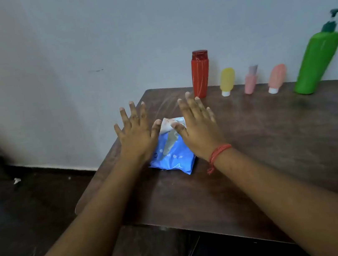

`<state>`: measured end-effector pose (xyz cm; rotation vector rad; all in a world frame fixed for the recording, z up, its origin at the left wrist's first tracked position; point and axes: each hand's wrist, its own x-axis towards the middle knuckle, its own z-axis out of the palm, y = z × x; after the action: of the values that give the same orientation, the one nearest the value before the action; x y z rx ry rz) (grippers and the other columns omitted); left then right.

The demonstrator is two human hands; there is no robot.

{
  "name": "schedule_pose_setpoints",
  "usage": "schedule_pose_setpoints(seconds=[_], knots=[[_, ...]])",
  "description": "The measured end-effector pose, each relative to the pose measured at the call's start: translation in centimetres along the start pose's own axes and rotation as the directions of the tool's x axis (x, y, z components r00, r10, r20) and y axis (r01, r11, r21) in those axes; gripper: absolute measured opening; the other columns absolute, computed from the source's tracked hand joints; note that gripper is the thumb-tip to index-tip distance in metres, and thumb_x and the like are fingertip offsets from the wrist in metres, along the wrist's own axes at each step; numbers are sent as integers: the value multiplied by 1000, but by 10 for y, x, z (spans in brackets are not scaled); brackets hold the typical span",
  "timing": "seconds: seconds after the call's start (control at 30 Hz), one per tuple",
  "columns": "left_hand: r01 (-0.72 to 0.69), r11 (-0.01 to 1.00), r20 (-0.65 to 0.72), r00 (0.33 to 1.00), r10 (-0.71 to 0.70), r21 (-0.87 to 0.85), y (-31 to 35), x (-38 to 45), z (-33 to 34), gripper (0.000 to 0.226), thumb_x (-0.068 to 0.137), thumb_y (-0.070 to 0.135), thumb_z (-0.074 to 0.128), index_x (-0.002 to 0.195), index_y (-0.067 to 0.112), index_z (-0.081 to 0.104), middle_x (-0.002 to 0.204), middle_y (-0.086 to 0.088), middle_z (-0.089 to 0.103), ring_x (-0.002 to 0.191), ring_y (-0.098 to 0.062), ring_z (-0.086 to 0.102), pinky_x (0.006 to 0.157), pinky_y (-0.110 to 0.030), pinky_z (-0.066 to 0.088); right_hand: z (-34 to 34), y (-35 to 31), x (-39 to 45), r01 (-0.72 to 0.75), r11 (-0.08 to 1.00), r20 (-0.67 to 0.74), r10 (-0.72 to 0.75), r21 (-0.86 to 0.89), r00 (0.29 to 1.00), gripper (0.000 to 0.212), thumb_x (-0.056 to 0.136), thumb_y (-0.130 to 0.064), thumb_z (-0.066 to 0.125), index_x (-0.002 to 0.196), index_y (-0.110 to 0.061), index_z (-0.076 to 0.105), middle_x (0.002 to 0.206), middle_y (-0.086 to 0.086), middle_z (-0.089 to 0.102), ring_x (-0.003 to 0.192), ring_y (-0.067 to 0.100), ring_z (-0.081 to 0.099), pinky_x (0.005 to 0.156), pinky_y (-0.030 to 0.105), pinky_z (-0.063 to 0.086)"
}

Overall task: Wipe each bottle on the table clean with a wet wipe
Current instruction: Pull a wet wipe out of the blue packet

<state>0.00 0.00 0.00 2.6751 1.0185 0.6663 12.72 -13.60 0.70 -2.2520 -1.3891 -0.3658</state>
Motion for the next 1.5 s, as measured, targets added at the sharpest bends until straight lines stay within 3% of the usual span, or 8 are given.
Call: schedule_pose_setpoints(seconds=[0.13,0.27,0.43,0.73,1.07,1.23,1.4,1.5], knots=[[37,999,-3,999,-37,-28,-14,-14,15,81,89,72,0,159,31,-10,168,0,-17,152,-25,-22,120,-58,-6,18,0,-2,-15,988,-146,38,155,989,62,101,-50,28,150,-14,40,164,5,27,151,28,26,120,50,26],[145,949,28,989,-143,-278,-16,-14,16,78,92,69,10,159,33,-4,168,6,-11,153,-17,-19,123,-55,-5,25,7,-2,35,957,-305,56,287,951,39,90,-16,46,127,-10,55,142,9,54,133,29,48,108,52,42],[148,909,102,988,-118,-389,-19,-21,16,85,85,78,21,157,42,-7,167,15,-13,151,-7,-21,123,-49,-9,20,16,-9,66,939,-359,64,338,931,19,80,2,55,92,-10,63,108,5,56,104,24,51,90,38,46],[72,925,186,983,-2,-374,-18,-21,15,99,79,61,52,159,39,-4,167,15,-13,151,-8,-21,124,-50,-5,28,13,-10,47,991,-160,-27,122,987,12,86,-27,71,96,-22,75,94,-1,60,92,26,52,79,46,52],[106,931,213,977,-32,-349,-15,-17,18,92,80,47,45,160,34,3,167,12,-9,152,-7,-17,124,-46,-8,19,-3,4,-102,995,-43,102,17,994,29,90,-51,63,96,-25,73,106,-3,60,108,24,52,89,42,42],[120,944,209,976,-56,-308,-12,-15,18,93,81,50,49,161,31,4,168,10,-9,152,-9,-17,124,-45,-9,25,-3,6,-175,974,2,176,146,984,13,92,-31,62,94,-28,75,104,-2,61,106,26,54,90,42,44],[120,962,185,980,-75,-244,-9,-16,21,86,94,36,58,161,30,4,168,7,-9,153,-13,-17,124,-45,-10,30,2,2,-144,860,-58,197,490,979,6,86,-17,72,81,-20,73,76,-14,45,88,24,57,82,43,51],[119,972,185,979,-81,-202,-7,-15,21,87,93,34,58,161,30,3,168,5,-9,153,-15,-17,123,-45,-11,25,4,1,-153,692,-31,246,706,969,10,85,-11,75,81,-20,71,83,-13,56,82,9,60,77,23,50]])
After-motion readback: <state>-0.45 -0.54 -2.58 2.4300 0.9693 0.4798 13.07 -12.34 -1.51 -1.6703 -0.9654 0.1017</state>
